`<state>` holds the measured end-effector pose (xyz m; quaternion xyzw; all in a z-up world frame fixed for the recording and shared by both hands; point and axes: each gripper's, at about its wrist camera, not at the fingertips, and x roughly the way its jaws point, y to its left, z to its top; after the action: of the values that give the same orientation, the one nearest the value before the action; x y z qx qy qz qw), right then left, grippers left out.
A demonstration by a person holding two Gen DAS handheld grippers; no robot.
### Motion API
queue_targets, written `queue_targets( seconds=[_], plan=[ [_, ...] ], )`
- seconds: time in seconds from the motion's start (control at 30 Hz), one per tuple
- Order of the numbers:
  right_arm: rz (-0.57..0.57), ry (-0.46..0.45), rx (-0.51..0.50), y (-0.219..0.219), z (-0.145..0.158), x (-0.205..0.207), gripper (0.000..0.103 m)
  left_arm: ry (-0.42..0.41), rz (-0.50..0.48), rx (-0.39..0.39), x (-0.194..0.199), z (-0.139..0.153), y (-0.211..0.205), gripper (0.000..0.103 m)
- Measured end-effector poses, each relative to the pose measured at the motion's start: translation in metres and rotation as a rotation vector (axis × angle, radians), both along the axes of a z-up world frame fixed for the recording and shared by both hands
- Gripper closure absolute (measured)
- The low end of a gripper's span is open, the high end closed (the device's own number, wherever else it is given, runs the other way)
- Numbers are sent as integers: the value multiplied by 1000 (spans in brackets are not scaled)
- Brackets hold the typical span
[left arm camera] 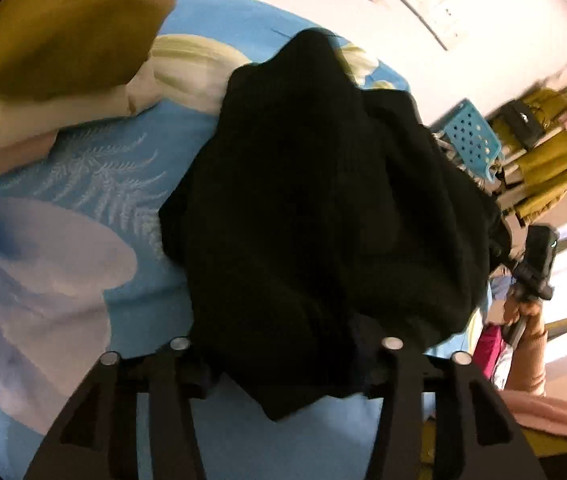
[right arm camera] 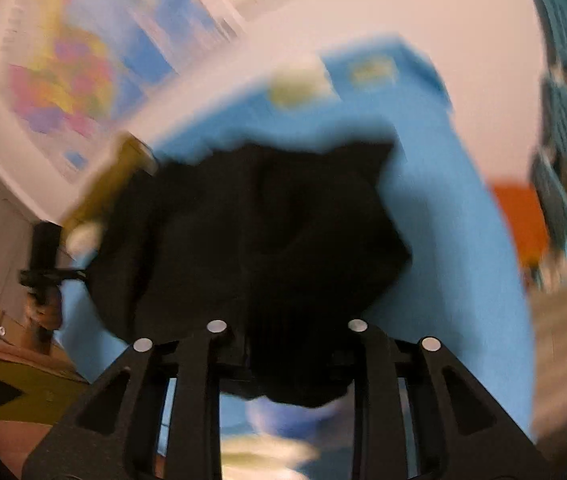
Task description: Fold large clothes
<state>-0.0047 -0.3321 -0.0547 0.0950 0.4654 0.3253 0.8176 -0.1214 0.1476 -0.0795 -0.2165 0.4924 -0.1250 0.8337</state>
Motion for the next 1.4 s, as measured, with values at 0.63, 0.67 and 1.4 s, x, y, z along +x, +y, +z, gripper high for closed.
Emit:
queue_targets(
  seconds=[0.63, 0.67, 1.4],
  plan=[
    [58, -255, -370, 105, 2, 16, 36, -106, -67, 422, 66, 21, -65, 30],
    [52, -259, -396, 106, -2, 19, 59, -107, -65, 421, 69, 19, -65, 35],
    [-151, -305, -214, 57, 32, 36, 60, -173, 47, 379, 76, 29, -45, 49]
  ],
)
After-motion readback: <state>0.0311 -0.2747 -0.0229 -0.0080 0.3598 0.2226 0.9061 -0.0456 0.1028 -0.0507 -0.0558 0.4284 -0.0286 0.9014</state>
